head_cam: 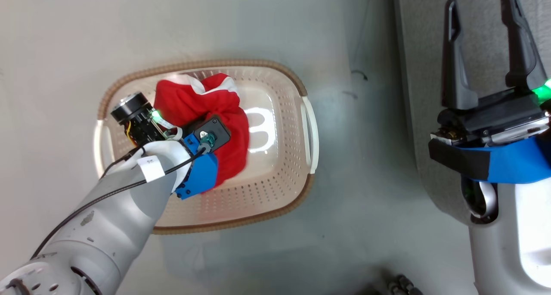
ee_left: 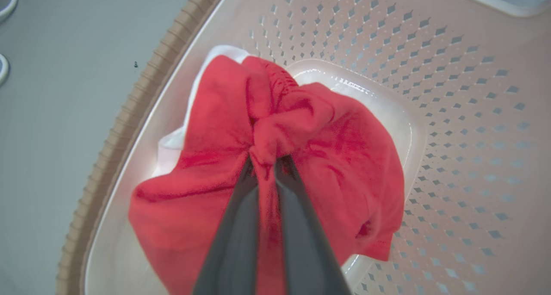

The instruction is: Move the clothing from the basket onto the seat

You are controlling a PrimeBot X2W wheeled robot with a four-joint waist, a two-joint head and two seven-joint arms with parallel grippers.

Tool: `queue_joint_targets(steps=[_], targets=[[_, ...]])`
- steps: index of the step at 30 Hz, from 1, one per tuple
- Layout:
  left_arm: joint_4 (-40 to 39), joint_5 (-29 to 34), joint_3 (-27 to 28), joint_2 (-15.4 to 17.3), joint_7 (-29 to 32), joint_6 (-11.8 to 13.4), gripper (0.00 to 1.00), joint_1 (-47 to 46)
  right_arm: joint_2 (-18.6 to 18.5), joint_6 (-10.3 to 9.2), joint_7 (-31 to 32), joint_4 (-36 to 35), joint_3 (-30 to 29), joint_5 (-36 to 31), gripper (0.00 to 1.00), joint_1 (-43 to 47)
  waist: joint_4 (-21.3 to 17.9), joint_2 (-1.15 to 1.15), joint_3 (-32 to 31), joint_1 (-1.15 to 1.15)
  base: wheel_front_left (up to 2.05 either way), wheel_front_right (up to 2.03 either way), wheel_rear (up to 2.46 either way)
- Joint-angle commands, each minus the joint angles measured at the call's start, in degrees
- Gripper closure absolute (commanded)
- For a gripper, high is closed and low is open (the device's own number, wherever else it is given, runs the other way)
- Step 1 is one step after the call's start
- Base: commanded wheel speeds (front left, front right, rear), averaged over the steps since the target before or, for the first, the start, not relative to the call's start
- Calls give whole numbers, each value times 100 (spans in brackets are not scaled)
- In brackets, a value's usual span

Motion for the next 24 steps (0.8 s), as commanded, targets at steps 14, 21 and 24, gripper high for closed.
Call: queue_joint_targets(steps=[14,21,24], targets=[[-524,-940,343,19,-314,-7,100,413,7,3,-4,437,-129,83,0,494,281,0,-1426,0,0,0,0],[-1234,-1199,1008,201,-315,60,100,707,-9,3,-4,604,-208,114,0,754,395,0,-1983,0,0,0,0],[-1517,-1226,1307,273,-316,101,100,861,-27,3,-4,675,-241,147,0,865,442,0,-2206,0,0,0,0]])
